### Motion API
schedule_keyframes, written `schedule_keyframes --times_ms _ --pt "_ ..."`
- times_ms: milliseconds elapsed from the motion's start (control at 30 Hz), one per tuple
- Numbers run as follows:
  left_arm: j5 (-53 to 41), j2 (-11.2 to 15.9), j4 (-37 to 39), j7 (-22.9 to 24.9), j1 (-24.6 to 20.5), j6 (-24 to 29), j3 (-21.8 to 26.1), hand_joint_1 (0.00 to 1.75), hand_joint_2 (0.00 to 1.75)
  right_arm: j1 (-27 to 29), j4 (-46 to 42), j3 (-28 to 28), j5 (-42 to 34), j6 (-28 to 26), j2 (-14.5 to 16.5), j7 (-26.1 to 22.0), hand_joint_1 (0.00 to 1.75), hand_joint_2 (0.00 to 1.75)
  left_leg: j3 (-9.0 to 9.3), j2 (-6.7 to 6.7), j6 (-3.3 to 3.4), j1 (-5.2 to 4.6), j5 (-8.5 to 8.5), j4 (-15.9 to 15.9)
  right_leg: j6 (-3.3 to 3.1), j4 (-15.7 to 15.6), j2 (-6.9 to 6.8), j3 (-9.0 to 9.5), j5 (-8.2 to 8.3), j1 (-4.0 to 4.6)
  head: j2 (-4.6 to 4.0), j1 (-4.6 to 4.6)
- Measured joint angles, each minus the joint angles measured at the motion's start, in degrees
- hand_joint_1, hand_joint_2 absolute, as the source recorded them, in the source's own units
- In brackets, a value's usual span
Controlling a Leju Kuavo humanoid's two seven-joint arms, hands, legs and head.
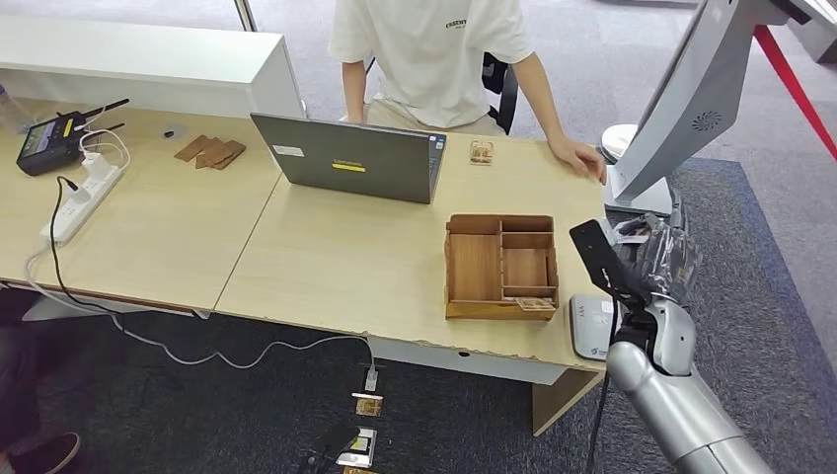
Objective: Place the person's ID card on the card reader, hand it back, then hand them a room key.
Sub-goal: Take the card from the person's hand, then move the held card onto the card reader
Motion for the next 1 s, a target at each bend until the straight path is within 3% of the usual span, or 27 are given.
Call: schedule_keyframes --times_ms 667,1000 --pt "-0.07 0.23 -0.08 -1.14 0.27 0.1 0.01 0.0 1.75 4.26 8.27 -0.48 -3.77 1.86 -0.86 2.25 1.75 1.75 -0.02 0.0 0.0 -0.01 0.0 0.0 0.0 -0.01 -0.01 -0.01 0.0 -0.01 0.0 0.01" --pt "0.97 0.25 -0.11 -1.86 0.72 1.01 0.05 0.0 1.75 4.83 12.54 -0.44 -5.27 3.04 -0.67 1.0 1.75 1.75 -0.03 0.0 0.0 -0.01 0.0 0.0 0.0 -0.01 -0.01 0.0 0.0 -0.01 0.0 0.01"
